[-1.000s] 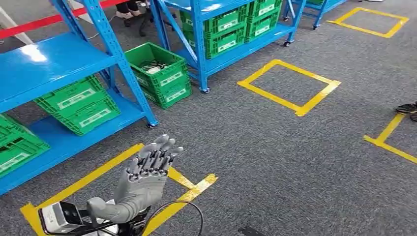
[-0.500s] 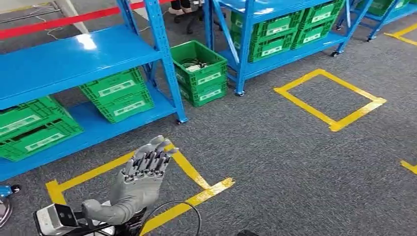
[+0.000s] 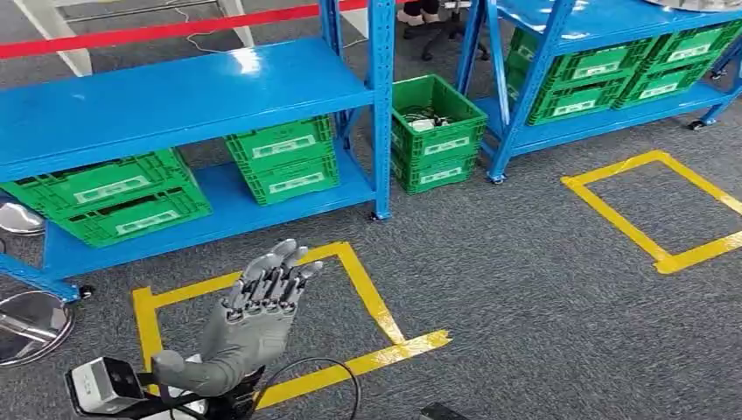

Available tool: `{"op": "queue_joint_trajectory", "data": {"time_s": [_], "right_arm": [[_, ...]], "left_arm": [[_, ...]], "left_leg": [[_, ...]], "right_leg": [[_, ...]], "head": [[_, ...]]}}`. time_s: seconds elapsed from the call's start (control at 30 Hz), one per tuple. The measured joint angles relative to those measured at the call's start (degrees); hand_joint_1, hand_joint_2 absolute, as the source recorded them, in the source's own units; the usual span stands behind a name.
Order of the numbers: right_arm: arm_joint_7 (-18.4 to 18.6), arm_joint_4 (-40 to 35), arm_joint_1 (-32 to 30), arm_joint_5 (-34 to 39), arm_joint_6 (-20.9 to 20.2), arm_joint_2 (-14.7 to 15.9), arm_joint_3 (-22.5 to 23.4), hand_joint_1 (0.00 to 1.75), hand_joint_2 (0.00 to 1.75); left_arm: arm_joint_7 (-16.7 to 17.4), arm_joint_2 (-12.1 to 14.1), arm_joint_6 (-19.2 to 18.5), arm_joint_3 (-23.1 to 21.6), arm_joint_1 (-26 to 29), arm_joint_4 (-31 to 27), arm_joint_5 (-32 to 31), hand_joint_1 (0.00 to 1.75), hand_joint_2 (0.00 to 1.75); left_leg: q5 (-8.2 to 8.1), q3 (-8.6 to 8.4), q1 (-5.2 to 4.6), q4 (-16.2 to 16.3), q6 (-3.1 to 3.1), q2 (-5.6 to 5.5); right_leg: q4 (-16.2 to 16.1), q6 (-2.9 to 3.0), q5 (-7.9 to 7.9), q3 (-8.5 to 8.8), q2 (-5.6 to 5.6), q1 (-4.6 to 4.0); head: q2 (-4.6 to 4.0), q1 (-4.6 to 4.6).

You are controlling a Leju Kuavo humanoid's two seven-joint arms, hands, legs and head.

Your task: Take the parts from the cabinet and place them on the table.

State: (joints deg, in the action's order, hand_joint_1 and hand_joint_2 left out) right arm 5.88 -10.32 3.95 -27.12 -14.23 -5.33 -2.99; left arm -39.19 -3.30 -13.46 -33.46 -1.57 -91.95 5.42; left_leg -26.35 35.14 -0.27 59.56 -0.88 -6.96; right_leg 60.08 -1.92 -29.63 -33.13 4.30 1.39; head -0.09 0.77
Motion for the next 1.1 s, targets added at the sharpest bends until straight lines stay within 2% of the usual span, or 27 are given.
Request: {"op": "queue_joint_trajectory", "data": {"time_s": [0.03, 0.07, 0.1, 0.13, 0.17, 0.23, 0.27, 0.3, 0.37, 0.4, 0.43, 0.5, 0.57, 0.6, 0.63, 0.67, 0.7, 0.73, 0.77, 0.8, 0.83, 0.87, 0.9, 0.93, 0.97, 1.07, 1.1], "right_arm": [[0.02, 0.00, 0.02, 0.13, 0.00, 0.00, 0.02, 0.00, 0.00], [0.02, 0.00, -0.02, 0.37, 0.02, -0.17, 0.04, 0.00, 0.00], [0.04, 0.00, -0.01, 0.57, 0.02, -0.16, 0.11, 0.00, 0.00], [0.07, 0.00, -0.07, 0.59, 0.04, -0.13, 0.15, 0.00, 0.00], [0.13, 0.00, -0.27, 0.57, 0.04, -0.13, 0.15, 0.00, 0.00], [0.15, 0.00, -0.49, 0.55, 0.09, -0.04, 0.20, 0.00, 0.00], [0.18, 0.00, -0.47, 0.55, 0.09, 0.00, 0.20, 0.00, 0.00], [0.17, 0.00, -0.47, 0.55, 0.09, 0.00, 0.22, 0.00, 0.00], [0.22, 0.02, -0.46, 0.52, 0.09, 0.00, 0.20, 0.00, 0.00], [0.22, 0.00, -0.52, 0.52, 0.09, 0.00, 0.20, 0.00, 0.00], [0.20, 0.00, -0.70, 0.55, 0.09, 0.00, 0.22, 0.00, 0.00], [0.15, 0.02, -0.76, 0.55, 0.15, 0.00, 0.22, 0.00, 0.00], [0.20, 0.00, -0.39, 0.55, 0.22, 0.00, 0.26, 0.00, 0.00], [0.20, 0.00, -0.48, 0.52, 0.22, 0.09, 0.26, 0.00, 0.00], [0.02, 0.00, -0.65, 0.57, 0.22, 0.15, 0.26, 0.00, 0.00], [0.02, 0.00, -0.56, 0.57, 0.19, 0.15, 0.26, 0.00, 0.00], [-0.24, 0.00, -0.46, 0.61, 0.20, 0.15, 0.26, 0.00, 0.00], [-0.35, -0.02, -0.35, 0.66, 0.20, 0.15, 0.31, 0.00, 0.00], [-0.37, 0.00, -0.19, 0.63, 0.19, 0.15, 0.33, 0.00, 0.00], [-0.37, 0.00, -0.14, 0.61, 0.20, 0.15, 0.37, 0.00, 0.00], [-0.35, -0.02, -0.15, 0.59, 0.20, 0.15, 0.39, 0.00, 0.00], [-0.31, 0.00, -0.21, 0.55, 0.20, 0.15, 0.44, 0.00, 0.00], [-0.28, 0.00, -0.32, 0.55, 0.20, 0.15, 0.44, 0.00, 0.00], [-0.31, 0.00, -0.35, 0.55, 0.20, 0.15, 0.48, 0.00, 0.00], [-0.37, 0.04, -0.27, 0.61, 0.20, 0.09, 0.52, 0.00, 0.00], [-0.31, 0.00, -0.14, 0.52, 0.17, 0.09, 0.59, 0.00, 0.00], [-0.28, 0.00, -0.16, 0.52, 0.20, -0.02, 0.59, 0.00, 0.00]], "left_arm": [[0.00, 0.02, -0.02, 0.00, 0.18, 0.00, 0.02, 0.00, 0.00], [0.00, 0.06, -0.02, 0.00, 0.17, 0.00, 0.04, 0.00, 0.00], [0.00, 0.07, -0.02, 0.00, 0.26, 0.00, 0.04, 0.00, 0.00], [-0.07, 0.07, 0.00, 0.00, 0.09, 0.00, 0.07, 0.00, 0.00], [-0.07, 0.07, 0.06, 0.00, 0.08, 0.00, 0.07, 0.00, 0.00], [-0.07, 0.11, 0.09, 0.00, 0.29, 0.00, 0.07, 0.00, 0.00], [-0.07, 0.15, 0.09, 0.00, 0.36, 0.02, 0.07, 0.00, 0.00], [-0.07, 0.17, 0.09, 0.00, 0.37, 0.02, 0.07, 0.00, 0.00], [-0.07, 0.17, 0.09, 0.00, 0.34, 0.00, 0.07, 0.00, 0.00], [-0.07, 0.15, 0.09, 0.00, 0.28, 0.00, 0.07, 0.00, 0.00], [-0.04, 0.15, 0.09, 0.00, 0.12, 0.00, 0.07, 0.00, 0.00], [-0.07, 0.09, 0.09, 0.02, 0.09, 0.00, 0.07, 0.00, 0.00], [-0.07, 0.15, 0.09, 0.07, 0.26, 0.00, 0.07, 0.00, 0.00], [-0.07, 0.00, 0.09, 0.04, 0.37, -0.02, 0.07, 0.00, 0.00], [-0.11, -0.04, 0.09, 0.04, 0.11, -0.02, 0.07, 0.00, 0.00], [-0.11, -0.11, 0.00, 0.02, -0.11, -0.02, 0.07, 0.00, 0.00], [-0.09, -0.22, 0.02, 0.04, -0.02, 0.02, 0.07, 0.00, 0.00], [-0.09, -0.20, 0.02, 0.04, 0.10, 0.02, 0.07, 0.00, 0.00], [-0.09, -0.22, 0.02, 0.02, 0.20, 0.02, 0.07, 0.00, 0.00], [-0.09, -0.20, 0.02, 0.02, 0.23, 0.04, 0.09, 0.00, 0.00], [-0.09, -0.20, 0.02, 0.02, 0.22, 0.07, 0.07, 0.00, 0.00], [-0.09, -0.22, 0.02, 0.02, 0.21, 0.07, 0.07, 0.00, 0.00], [-0.09, -0.22, 0.02, 0.02, 0.21, 0.07, 0.09, 0.00, 0.00], [-0.09, -0.22, 0.02, 0.04, 0.25, 0.07, 0.07, 0.00, 0.00], [-0.09, -0.22, 0.04, 0.04, 0.07, 0.11, 0.11, 0.00, 0.00], [-0.04, -0.20, 0.09, 0.04, 0.42, 0.11, 0.13, 0.00, 0.00], [-0.07, -0.15, 0.11, 0.09, 0.36, 0.11, 0.20, 0.00, 0.00]], "left_leg": [[0.20, 0.00, 0.12, -0.13, 0.33, -0.63], [0.04, 0.11, 0.02, -0.01, 0.51, -1.35], [-0.43, 0.19, -0.19, 0.59, 0.73, 0.25], [-1.75, 1.25, -0.28, 2.85, 1.23, 3.40], [-3.90, 3.41, -0.07, 7.27, 1.63, 5.24], [-6.95, 7.74, 0.32, 15.62, 1.96, 6.35], [-6.99, 8.81, 0.43, 17.43, 2.02, 6.45], [-5.54, 8.34, 0.45, 16.40, 1.89, 6.50], [-0.43, 4.06, 0.20, 7.84, 1.05, 7.30], [1.66, 1.58, -0.29, 3.04, 0.18, 9.42], [0.34, 0.60, -1.03, 1.48, -0.24, 11.90], [0.30, 0.53, -1.25, 0.36, -0.66, 11.09], [0.39, 0.15, -1.18, -0.48, -1.04, 9.46], [0.99, -0.95, -0.22, -1.76, -1.11, 8.88], [1.03, -1.31, -0.18, -2.25, -1.31, 8.21], [1.12, -1.29, -0.07, -2.24, -1.43, 7.58], [1.08, -1.28, -0.05, -2.23, -1.48, 6.88], [1.02, -1.28, -0.07, -2.22, -1.56, 6.26], [0.99, -1.29, -0.07, -2.17, -1.54, 5.43], [0.96, -1.38, -0.03, -2.14, -1.51, 4.58], [0.85, -1.51, 0.05, -2.05, -1.34, 3.56], [0.70, -1.60, 0.20, -1.85, -1.12, 2.59], [0.43, -1.53, 0.34, -1.39, -0.72, 1.70], [0.16, -1.20, 0.34, -1.06, -0.25, 1.07], [-0.03, -0.57, 0.18, 0.02, 0.04, 0.47], [0.55, -0.17, 0.50, -0.58, 0.84, -1.40], [0.26, -0.03, 0.56, -0.30, 1.03, -1.48]], "right_leg": [[0.03, 0.37, 0.00, 0.06, -0.46, -0.15], [-0.24, 0.77, 0.09, 0.36, -1.27, 0.45], [-0.37, 1.00, 0.02, 0.70, -1.96, 0.33], [-0.46, 1.50, -0.18, 1.06, -2.75, 0.31], [-0.46, 1.76, -0.36, 1.23, -3.72, 0.13], [-0.45, 2.06, -0.64, 1.34, -5.36, -0.16], [-0.44, 2.05, -0.76, 1.42, -6.15, -0.26], [-0.44, 2.05, -0.94, 1.61, -6.91, -0.34], [-0.46, 1.99, -1.36, 2.29, -8.32, -0.63], [-0.51, 1.95, -1.63, 2.64, -8.90, -0.74], [-0.63, 1.74, -1.84, 2.86, -9.54, -0.95], [-0.94, 1.16, -2.00, 3.02, -10.94, -1.20], [-1.78, 0.60, -2.10, 4.13, -12.42, -1.36], [-1.88, 0.21, -2.69, 4.01, -11.48, -1.14], [-0.42, 0.01, -3.48, 3.66, -8.02, -1.15], [3.36, -0.10, -5.30, 1.69, -5.68, -1.05], [8.45, -0.25, -7.37, -1.04, -4.72, -1.04], [12.53, -0.38, -8.61, -3.45, -4.52, -1.02], [15.06, -0.55, -8.69, -5.23, -4.51, -1.03], [14.74, -0.65, -7.26, -5.57, -4.52, -1.00], [11.93, -0.78, -4.55, -4.80, -4.43, -0.82], [7.23, -0.90, -1.33, -3.03, -4.13, -0.57], [1.94, -1.17, 1.63, -1.12, -2.70, -0.10], [0.64, -1.44, 0.57, -0.43, 0.69, 0.36], [-1.21, -0.98, 0.13, 0.43, 1.45, 0.57], [-0.44, 0.22, 0.16, 0.54, -0.35, 0.03], [-0.78, 0.71, 0.26, 0.93, -1.41, 0.58]], "head": [[0.00, -0.04], [0.00, 0.02], [0.00, -0.06], [0.00, -1.16], [0.00, -1.09], [0.00, -1.18], [0.00, -1.16], [0.00, -1.18], [0.00, -1.18], [0.00, -1.18], [0.00, -1.12], [0.00, -1.05], [0.00, -1.22], [0.00, -1.09], [0.00, -0.81], [0.00, -0.68], [0.00, -0.33], [0.00, -0.33], [0.00, -0.39], [0.00, -0.22], [0.00, -0.22], [0.00, -0.22], [0.00, -0.20], [0.00, -0.15], [0.00, 0.09], [0.00, 0.02], [0.00, -0.02]]}}
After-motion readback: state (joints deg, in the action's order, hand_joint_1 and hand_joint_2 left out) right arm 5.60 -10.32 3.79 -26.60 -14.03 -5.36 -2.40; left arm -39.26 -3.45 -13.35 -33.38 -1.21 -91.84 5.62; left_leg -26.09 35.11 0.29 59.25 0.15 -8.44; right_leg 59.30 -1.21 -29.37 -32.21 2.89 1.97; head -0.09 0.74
